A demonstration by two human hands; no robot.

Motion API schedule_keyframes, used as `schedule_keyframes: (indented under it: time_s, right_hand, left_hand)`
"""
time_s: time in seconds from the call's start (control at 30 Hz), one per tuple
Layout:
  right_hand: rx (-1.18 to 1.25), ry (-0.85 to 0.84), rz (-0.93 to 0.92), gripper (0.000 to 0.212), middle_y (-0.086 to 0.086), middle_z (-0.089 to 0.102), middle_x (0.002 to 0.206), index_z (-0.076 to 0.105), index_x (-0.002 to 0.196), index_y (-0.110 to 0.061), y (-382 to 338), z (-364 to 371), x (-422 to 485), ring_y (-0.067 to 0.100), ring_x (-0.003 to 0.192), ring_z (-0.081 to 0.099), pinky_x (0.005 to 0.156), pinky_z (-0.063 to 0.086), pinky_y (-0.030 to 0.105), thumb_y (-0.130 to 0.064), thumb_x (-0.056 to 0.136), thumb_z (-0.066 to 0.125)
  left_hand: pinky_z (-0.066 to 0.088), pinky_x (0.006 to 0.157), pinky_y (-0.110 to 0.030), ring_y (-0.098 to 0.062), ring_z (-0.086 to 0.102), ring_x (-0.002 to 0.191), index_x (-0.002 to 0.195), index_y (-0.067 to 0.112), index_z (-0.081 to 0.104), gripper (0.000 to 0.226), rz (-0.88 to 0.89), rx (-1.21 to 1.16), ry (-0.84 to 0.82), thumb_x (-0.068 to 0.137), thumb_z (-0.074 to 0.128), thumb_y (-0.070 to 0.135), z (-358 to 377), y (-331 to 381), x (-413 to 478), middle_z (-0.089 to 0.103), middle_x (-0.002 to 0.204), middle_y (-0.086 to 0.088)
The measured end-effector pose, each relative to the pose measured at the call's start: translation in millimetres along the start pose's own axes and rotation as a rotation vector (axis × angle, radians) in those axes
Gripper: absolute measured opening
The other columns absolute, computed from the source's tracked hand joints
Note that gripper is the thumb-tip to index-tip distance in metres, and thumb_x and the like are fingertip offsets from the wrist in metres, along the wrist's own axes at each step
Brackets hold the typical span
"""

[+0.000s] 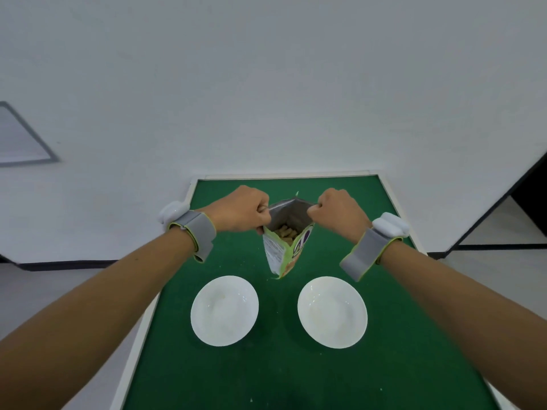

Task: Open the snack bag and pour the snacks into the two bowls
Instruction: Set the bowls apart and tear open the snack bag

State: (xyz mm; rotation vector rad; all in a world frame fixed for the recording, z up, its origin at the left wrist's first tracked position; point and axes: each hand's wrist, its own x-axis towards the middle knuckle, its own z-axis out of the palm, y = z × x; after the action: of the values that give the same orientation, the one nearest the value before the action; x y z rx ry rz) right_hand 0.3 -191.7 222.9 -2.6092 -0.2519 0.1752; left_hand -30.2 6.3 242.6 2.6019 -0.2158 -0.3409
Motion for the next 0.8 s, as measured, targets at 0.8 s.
schedule_keyframes:
  time_s: [0.8]
  right_hand:
    - [0.393, -0.115, 0.015, 0.020, 0.016, 0.053, 0.046, 0.056, 0.064, 0.003, 9, 22, -7, 0.021, 0.029, 0.047, 0.032, 0.037, 0.019, -0.001, 0.081, 0.047]
  left_hand:
    - [0.051, 0.048, -0.024, -0.011, 0.070, 0.053, 0.076, 0.015, 0.051, 0.014, -0.060, -0.072, 0.094, 0.088, 0.058, 0.020, 38, -5, 6, 0.065, 0.077, -0.003]
